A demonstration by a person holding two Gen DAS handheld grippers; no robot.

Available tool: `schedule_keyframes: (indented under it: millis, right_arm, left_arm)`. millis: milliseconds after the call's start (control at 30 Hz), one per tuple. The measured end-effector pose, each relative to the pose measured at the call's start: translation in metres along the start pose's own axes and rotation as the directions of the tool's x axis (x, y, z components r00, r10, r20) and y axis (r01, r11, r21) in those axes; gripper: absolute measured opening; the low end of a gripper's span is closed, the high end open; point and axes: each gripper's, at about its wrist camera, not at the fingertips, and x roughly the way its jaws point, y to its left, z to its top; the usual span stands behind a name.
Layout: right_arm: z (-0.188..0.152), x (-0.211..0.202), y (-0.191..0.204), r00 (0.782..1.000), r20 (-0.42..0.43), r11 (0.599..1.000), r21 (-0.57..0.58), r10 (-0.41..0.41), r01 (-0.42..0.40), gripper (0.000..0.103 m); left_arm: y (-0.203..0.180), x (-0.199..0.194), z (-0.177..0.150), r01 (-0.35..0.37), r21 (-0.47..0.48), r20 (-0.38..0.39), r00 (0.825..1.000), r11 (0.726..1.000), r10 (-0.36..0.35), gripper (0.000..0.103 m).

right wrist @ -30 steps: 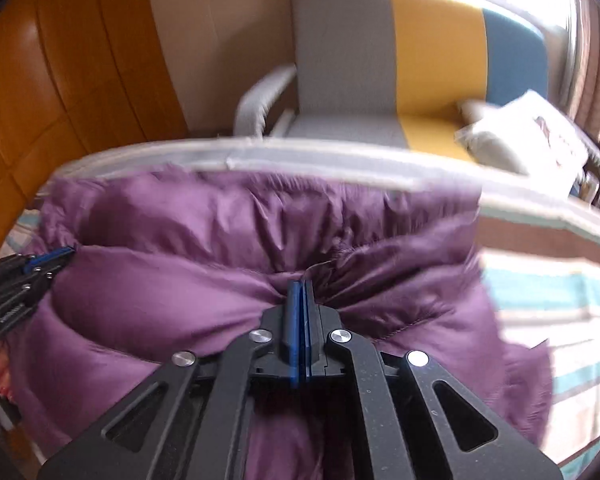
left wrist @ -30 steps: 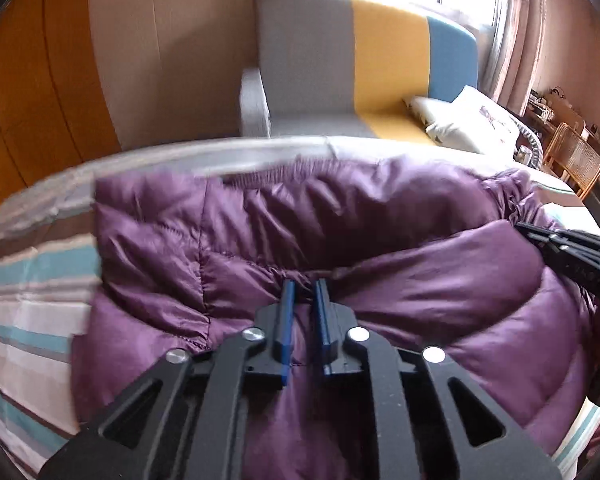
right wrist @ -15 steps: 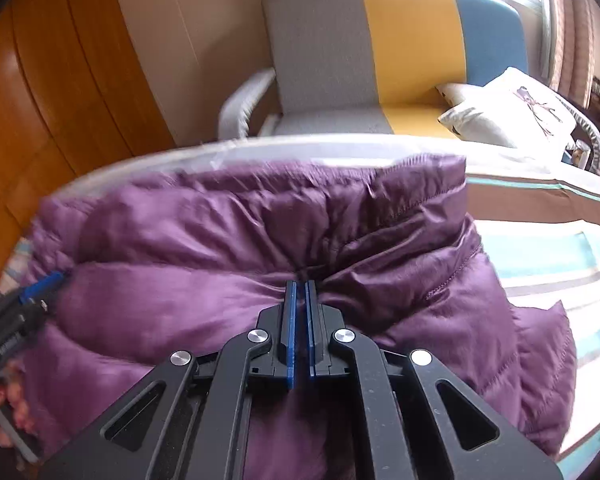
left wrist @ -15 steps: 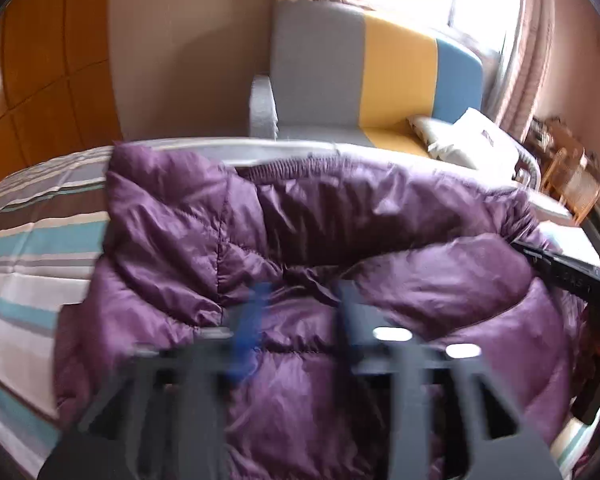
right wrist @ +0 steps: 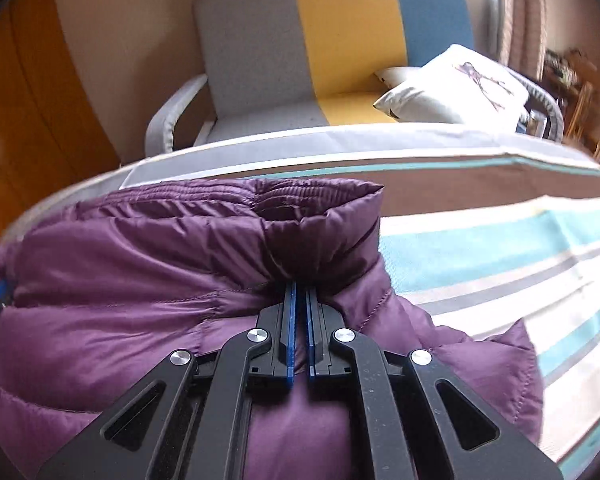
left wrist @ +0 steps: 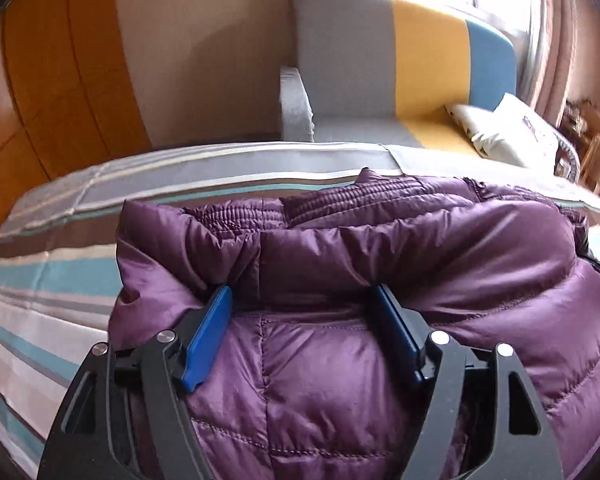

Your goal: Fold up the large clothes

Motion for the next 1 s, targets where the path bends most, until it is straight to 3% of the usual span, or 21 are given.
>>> schedule_keyframes:
  millis: [167,367,567,700,833,900,1000]
  right_arm:
    - [0.003,-0.007,0.001,1.0,-0.006,1.0,-0.003,-0.005,0.005,0.004]
    - [-0.01,-0.07,0.013,0.993,0.059,0.995,0.002,0.1,-0.1,0.004]
    - [-0.055,-0.121,0.055,0.977,0.075,0.978,-0.086,0.199,-0.192,0.004]
    - [-0.085,-0.146,0.079,0.968,0.104,0.966,-0.14,0.23,-0.215,0.004]
    - [-0.106,-0.161,0.1,0.958,0.105,0.951,-0.189,0.266,-0.243,0.004]
    - [-0.115,-0.162,0.108,0.957,0.086,0.945,-0.2,0.278,-0.257,0.004]
    - [-0.122,-0.156,0.112,0.963,0.061,0.951,-0.188,0.262,-0.247,0.004]
  left_arm:
    - [0.0,-0.002,0.0,0.002,0.005,-0.015,1.0,1.0,-0.002,0.074]
    - [0.025,-0.055,-0.019,0.005,-0.079,0.049,0.999,0.997,-0.001,0.084]
    - [0.05,-0.097,-0.071,-0.038,-0.168,0.067,0.997,0.985,0.05,0.087]
    - [0.07,-0.109,-0.106,-0.04,-0.249,0.037,0.998,0.968,0.051,0.087]
    - [0.094,-0.116,-0.134,-0.003,-0.382,0.03,0.999,0.924,0.016,0.087]
    - [0.102,-0.114,-0.141,0.042,-0.412,0.026,0.999,0.91,-0.035,0.086]
    - [0.096,-0.111,-0.144,0.061,-0.383,0.014,0.998,0.922,-0.061,0.086]
